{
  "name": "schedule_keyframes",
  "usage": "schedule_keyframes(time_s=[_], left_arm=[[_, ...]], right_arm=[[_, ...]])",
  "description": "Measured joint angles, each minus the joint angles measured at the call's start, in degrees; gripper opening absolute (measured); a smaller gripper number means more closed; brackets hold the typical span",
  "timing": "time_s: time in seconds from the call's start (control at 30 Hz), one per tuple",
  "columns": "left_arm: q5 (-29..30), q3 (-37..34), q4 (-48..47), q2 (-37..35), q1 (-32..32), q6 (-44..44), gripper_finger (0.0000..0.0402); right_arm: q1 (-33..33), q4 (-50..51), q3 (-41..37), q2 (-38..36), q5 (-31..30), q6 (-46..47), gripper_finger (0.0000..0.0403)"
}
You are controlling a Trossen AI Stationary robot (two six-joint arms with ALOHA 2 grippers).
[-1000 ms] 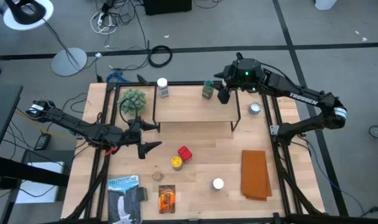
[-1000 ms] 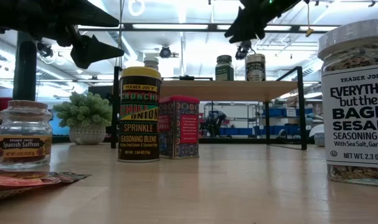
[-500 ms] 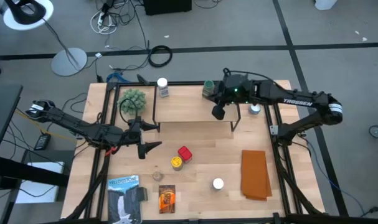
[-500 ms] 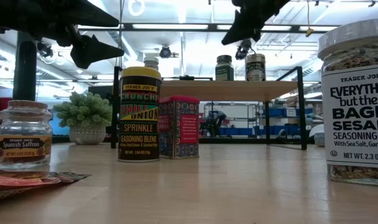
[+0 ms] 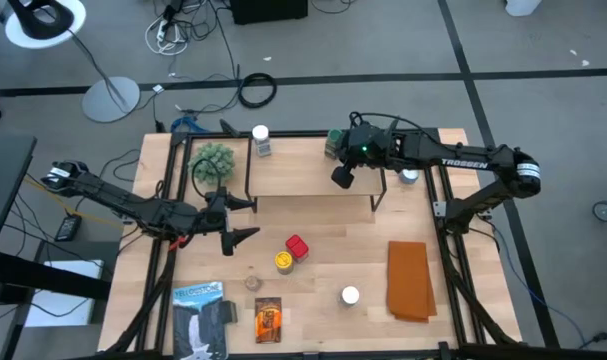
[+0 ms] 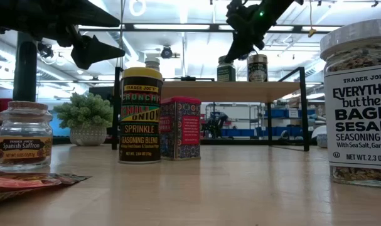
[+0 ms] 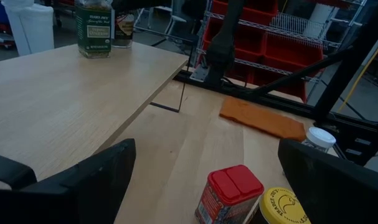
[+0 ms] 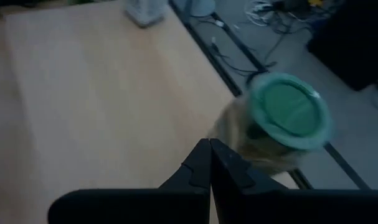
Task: Shelf spices
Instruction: Put the yellow seasoning bottle onto the shelf
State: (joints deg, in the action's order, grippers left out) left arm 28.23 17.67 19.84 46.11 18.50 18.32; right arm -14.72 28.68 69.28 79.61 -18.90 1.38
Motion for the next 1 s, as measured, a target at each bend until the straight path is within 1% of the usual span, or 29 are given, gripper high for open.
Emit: schedule_keyframes(time_s=[0.23, 0.43, 0.77, 0.87, 1.0], left_arm=[[0.0, 0.0, 0.0, 0.0, 0.0, 0.0, 0.0399], [0.0, 0.0, 0.0, 0.0, 0.0, 0.0, 0.0399], [0.0, 0.0, 0.0, 0.0, 0.0, 0.0, 0.0399], [0.0, 0.0, 0.0, 0.0, 0.0, 0.0, 0.0399], [0.0, 0.0, 0.0, 0.0, 0.0, 0.0, 0.0399]], right_arm=[[0.0, 3.0, 0.0, -0.1, -5.0, 1.2, 0.0001], [0.4, 3.2, 0.0, -0.1, -9.0, 2.2, 0.0001], [3.2, 3.2, 0.0, -0.1, -14.8, 3.5, 0.0], [3.6, 3.2, 0.0, -0.1, -14.7, 3.5, 0.0], [3.7, 3.2, 0.0, -0.1, -12.3, 3.5, 0.0]])
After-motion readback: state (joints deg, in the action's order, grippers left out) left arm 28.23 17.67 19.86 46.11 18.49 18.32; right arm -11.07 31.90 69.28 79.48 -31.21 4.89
